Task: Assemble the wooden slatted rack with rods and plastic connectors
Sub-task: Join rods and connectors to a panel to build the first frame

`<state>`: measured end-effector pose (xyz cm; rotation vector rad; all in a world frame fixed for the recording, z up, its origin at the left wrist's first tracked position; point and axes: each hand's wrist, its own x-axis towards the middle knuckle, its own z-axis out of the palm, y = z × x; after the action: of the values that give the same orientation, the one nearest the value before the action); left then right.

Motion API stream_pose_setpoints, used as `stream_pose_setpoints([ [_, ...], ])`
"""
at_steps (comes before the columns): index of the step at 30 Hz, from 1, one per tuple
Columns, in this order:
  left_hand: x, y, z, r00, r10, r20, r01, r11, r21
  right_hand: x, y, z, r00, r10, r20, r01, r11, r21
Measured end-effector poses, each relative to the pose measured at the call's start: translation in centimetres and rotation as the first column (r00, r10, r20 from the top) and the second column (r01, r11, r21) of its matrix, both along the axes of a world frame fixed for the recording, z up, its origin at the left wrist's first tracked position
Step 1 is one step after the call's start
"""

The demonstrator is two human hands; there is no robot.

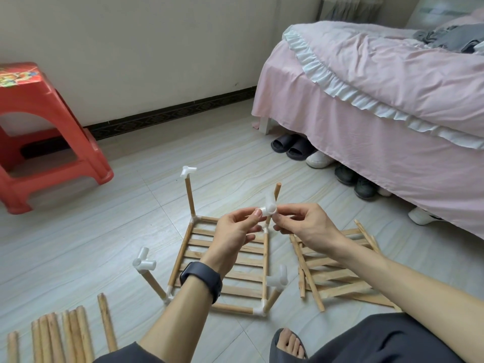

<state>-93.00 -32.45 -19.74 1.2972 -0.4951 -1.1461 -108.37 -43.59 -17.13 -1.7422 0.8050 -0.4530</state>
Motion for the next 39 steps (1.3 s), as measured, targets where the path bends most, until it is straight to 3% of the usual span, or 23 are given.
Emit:
stream_pose_setpoints([
  [3, 0.6, -0.3, 0.0, 0.999, 0.020, 0.051, -0.019, 1.000, -0.011, 0.2, 0.1, 0.3, 0.998, 0.018, 0.065, -0.027, 0.990, 0.137],
  [8, 1.3, -1.5, -0.3, 0.995, 0.018, 0.099, -0.018, 1.000, -0.001, 1.4, -0.3, 0.8, 0.996, -0.005, 0.092, -0.010, 0.987, 0.161],
  [14, 1.4, -4.1, -0.8, 0.975, -0.016, 0.222, 0.009, 0.999, 0.031, 1.5, -3.0, -0.7, 0.997, -0.072, 0.034, 0.071, 0.997, 0.038],
  [18, 2.3, -6.5, -2.2, 0.903, -0.166, 0.397, 0.110, 0.981, 0.160, 0.6, -7.0, -1.9, 0.965, -0.187, -0.184, 0.135, 0.955, -0.264],
  [20, 3.1, -8.1, -3.1, 0.833, -0.242, 0.498, 0.143, 0.963, 0.229, 0.3, -9.4, -2.3, 0.938, -0.230, -0.260, 0.134, 0.930, -0.342],
  [28, 5.1, -16.5, -8.4, 0.702, -0.368, 0.610, 0.162, 0.916, 0.366, 3.4, -17.9, -5.3, 0.875, -0.135, -0.465, -0.138, 0.851, -0.507],
  [39, 6.3, -25.6, -17.0, 0.637, -0.457, 0.621, 0.258, 0.885, 0.387, 7.1, -24.1, -8.0, 0.715, -0.015, -0.699, -0.465, 0.736, -0.492],
])
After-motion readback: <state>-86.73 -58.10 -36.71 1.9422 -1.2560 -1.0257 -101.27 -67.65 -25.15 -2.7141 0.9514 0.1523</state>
